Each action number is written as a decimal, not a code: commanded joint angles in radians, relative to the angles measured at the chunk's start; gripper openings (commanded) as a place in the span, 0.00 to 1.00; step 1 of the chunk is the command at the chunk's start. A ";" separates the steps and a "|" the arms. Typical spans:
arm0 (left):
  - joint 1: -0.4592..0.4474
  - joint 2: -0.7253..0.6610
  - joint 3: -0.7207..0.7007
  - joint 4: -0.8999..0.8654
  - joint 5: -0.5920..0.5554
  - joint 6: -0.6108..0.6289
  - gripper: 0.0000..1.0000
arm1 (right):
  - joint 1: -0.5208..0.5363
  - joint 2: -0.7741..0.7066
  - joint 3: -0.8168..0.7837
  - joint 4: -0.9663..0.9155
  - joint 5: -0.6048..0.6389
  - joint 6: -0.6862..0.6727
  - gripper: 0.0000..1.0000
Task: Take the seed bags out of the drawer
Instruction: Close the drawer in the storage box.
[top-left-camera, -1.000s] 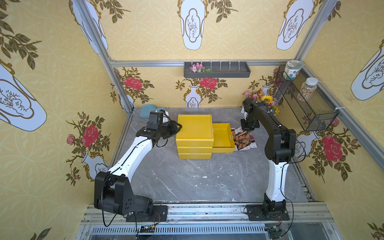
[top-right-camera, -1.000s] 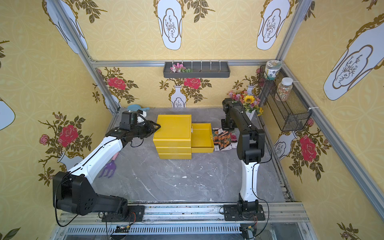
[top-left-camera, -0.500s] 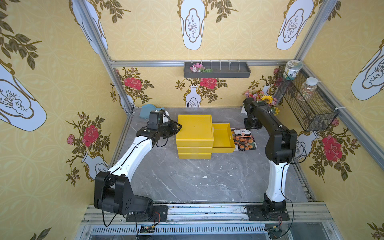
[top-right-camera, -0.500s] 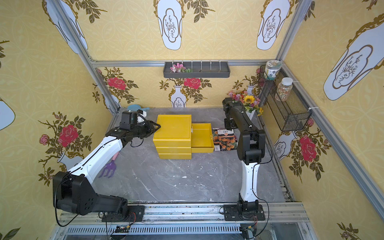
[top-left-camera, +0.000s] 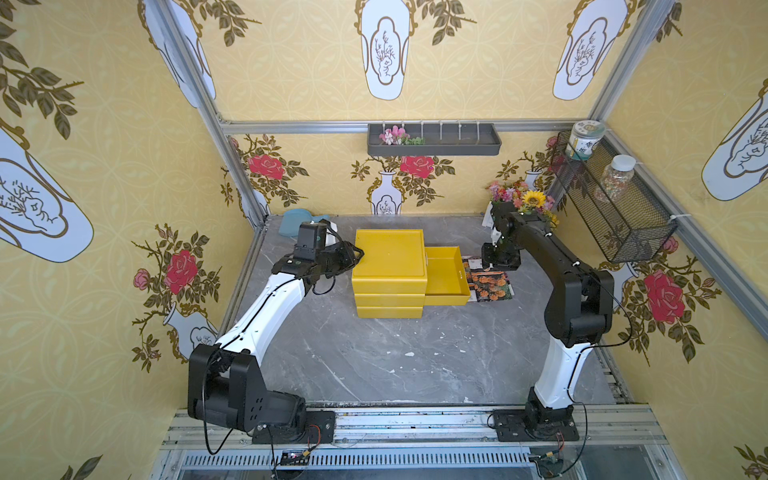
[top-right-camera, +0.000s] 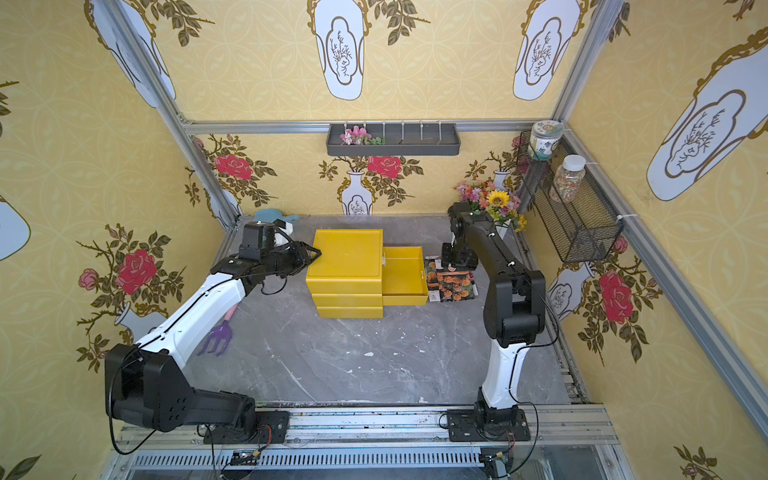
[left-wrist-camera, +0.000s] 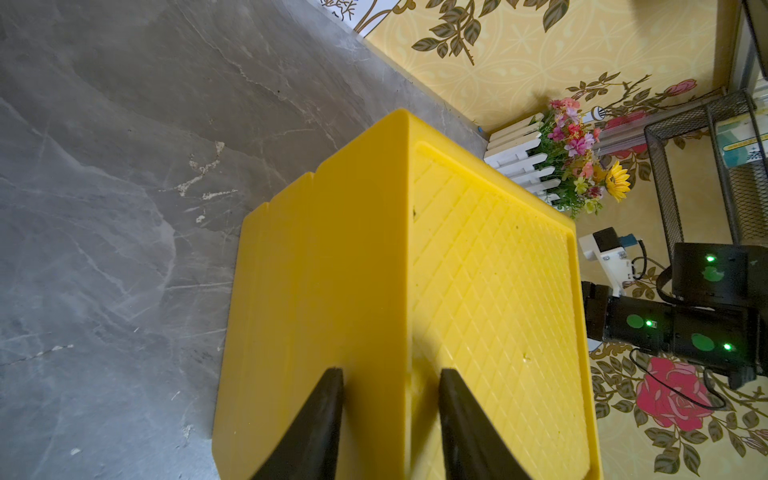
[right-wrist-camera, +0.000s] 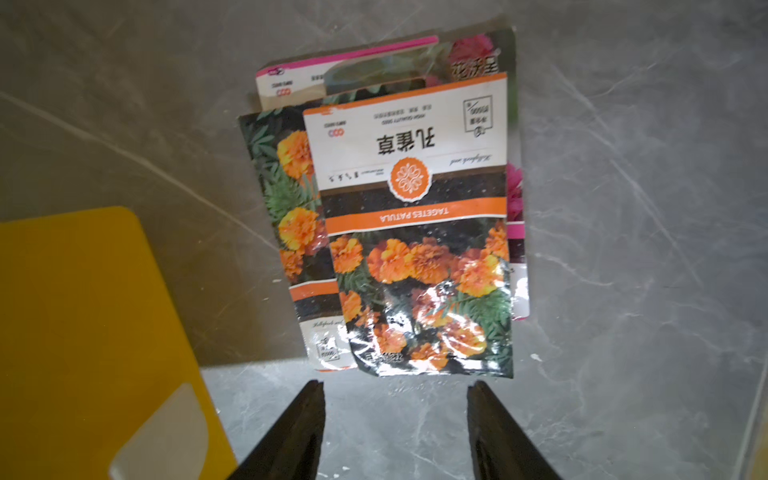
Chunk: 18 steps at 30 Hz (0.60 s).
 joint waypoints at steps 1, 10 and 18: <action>-0.001 0.005 -0.016 -0.137 -0.018 0.011 0.42 | 0.011 -0.031 -0.041 0.044 -0.113 0.039 0.59; -0.001 -0.010 -0.026 -0.141 -0.019 0.012 0.42 | 0.041 -0.075 -0.115 0.078 -0.182 0.072 0.60; -0.001 -0.016 -0.022 -0.141 -0.020 0.010 0.42 | 0.088 -0.077 -0.125 0.092 -0.202 0.097 0.61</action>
